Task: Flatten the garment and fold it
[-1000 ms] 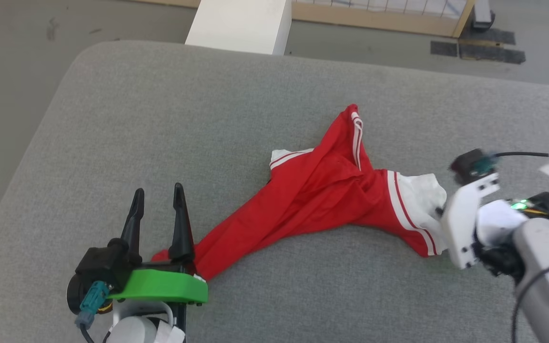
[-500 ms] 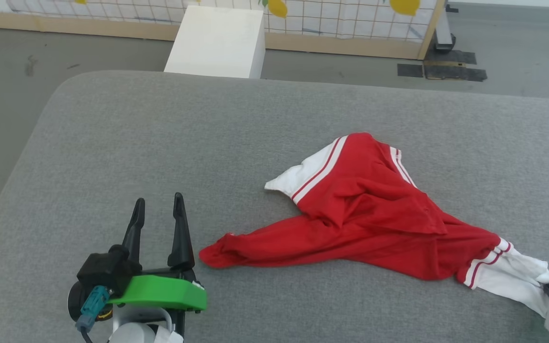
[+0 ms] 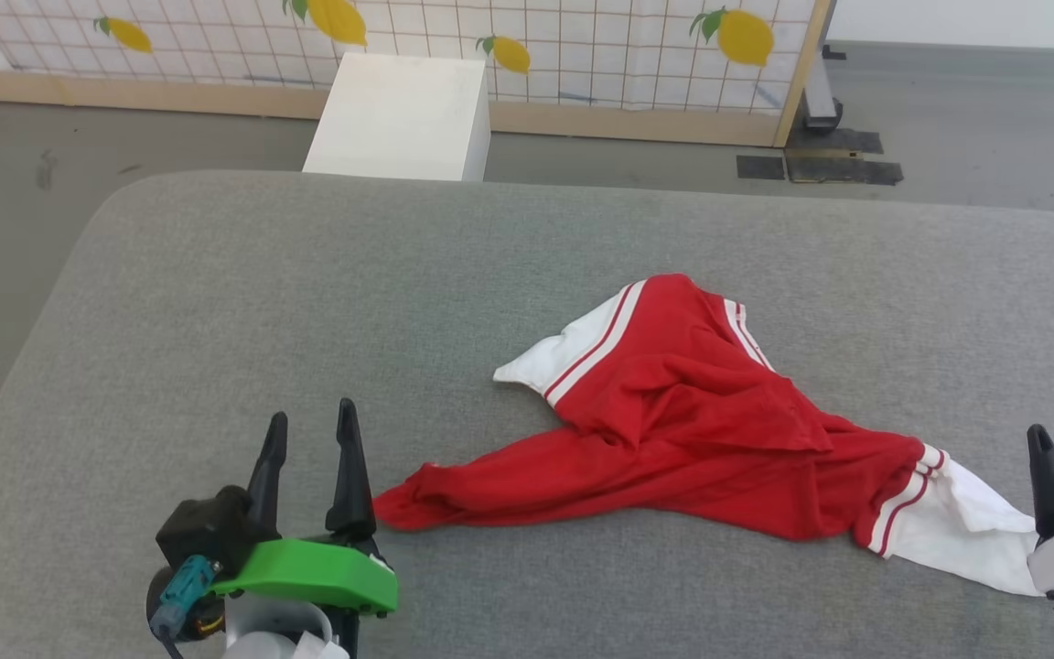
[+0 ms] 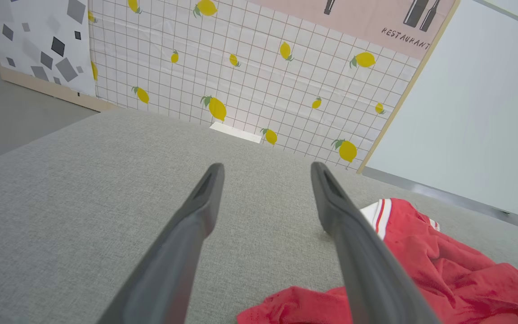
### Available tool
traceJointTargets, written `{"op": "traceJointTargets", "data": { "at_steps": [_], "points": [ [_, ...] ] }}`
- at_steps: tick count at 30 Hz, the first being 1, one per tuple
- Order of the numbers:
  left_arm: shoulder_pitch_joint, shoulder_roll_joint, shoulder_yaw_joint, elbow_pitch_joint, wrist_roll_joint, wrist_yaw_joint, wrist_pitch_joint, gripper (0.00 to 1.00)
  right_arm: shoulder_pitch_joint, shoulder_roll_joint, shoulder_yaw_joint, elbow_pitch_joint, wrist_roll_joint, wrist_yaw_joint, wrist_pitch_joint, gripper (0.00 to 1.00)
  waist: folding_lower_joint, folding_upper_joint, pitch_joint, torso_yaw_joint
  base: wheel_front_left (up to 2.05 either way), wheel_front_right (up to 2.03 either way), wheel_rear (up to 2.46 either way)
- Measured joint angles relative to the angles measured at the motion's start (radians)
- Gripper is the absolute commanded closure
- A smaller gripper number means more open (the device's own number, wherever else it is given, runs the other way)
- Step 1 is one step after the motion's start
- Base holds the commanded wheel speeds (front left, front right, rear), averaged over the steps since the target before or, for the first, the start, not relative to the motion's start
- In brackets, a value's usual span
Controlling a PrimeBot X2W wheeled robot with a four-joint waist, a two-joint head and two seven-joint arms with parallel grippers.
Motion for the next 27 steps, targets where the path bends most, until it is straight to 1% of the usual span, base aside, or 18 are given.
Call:
{"op": "traceJointTargets", "data": {
  "at_steps": [2, 6, 9, 10, 13, 15, 16, 18, 21, 25, 27],
  "points": [
    [0.000, 0.000, -0.008, 0.019, -0.024, 0.008, 0.000, 0.00, 0.024, 0.018, -0.002, -0.029, 0.000, 0.000, -0.005, 0.00, 0.0000, 0.0000, -0.007, -0.007, 0.00, 0.00, 0.00],
    [-0.022, 0.000, -0.036, 0.061, -0.046, 0.019, 0.000, 0.00, 0.055, 0.033, 0.010, -0.064, -0.001, 0.000, -0.001, 0.00, 0.0000, 0.0000, -0.010, -0.027, 0.00, 0.00, 0.00],
    [-0.101, 0.000, -0.069, 0.118, -0.066, 0.040, 0.053, 0.00, 0.057, 0.036, 0.033, -0.090, -0.003, 0.000, 0.009, 0.00, 0.0000, 0.0000, -0.004, -0.050, 0.00, 0.00, 0.00],
    [-0.180, -0.001, -0.091, 0.151, -0.084, 0.046, 0.100, 0.00, 0.055, 0.039, 0.047, -0.102, -0.008, 0.000, 0.014, 0.00, 0.0000, 0.0000, 0.006, -0.063, 0.00, 0.00, 0.00],
    [-0.326, -0.001, -0.139, 0.230, -0.099, 0.065, 0.235, 0.00, 0.042, 0.040, 0.073, -0.114, -0.008, 0.000, 0.022, 0.00, 0.0000, 0.0000, 0.032, -0.081, 0.00, 0.00, 0.00],
    [-0.425, -0.002, -0.181, 0.307, -0.114, 0.083, 0.376, 0.00, 0.026, 0.041, 0.095, -0.119, -0.008, 0.000, 0.024, 0.00, 0.0000, 0.0000, 0.054, -0.094, 0.00, 0.00, 0.00],
    [-0.461, -0.002, -0.196, 0.334, -0.115, 0.091, 0.425, 0.00, 0.019, 0.041, 0.101, -0.121, -0.008, 0.000, 0.024, 0.00, 0.0000, 0.0000, 0.063, -0.099, 0.00, 0.00, 0.00],
    [-0.550, -0.002, -0.238, 0.412, -0.113, 0.105, 0.571, 0.00, 0.001, 0.039, 0.118, -0.123, -0.007, 0.000, 0.028, 0.00, 0.0000, 0.0000, 0.087, -0.113, 0.00, 0.00, 0.00],
    [-0.658, -0.004, -0.281, 0.505, -0.099, 0.123, 0.718, 0.00, -0.017, 0.033, 0.133, -0.124, -0.003, 0.000, 0.028, 0.00, 0.0000, 0.0000, 0.121, -0.133, 0.00, 0.00, 0.00],
    [-0.734, 0.001, -0.331, 0.610, -0.076, 0.127, 0.856, 0.00, -0.023, 0.022, 0.144, -0.120, 0.006, 0.000, 0.025, 0.00, 0.0002, 0.0000, 0.161, -0.161, 0.00, 0.00, 0.00],
    [-0.748, 0.007, -0.351, 0.645, -0.052, 0.127, 0.879, 0.00, -0.023, 0.015, 0.145, -0.116, 0.009, 0.000, 0.022, 0.00, 0.0002, 0.0000, 0.176, -0.172, 0.00, 0.00, 0.00]
  ]
}}
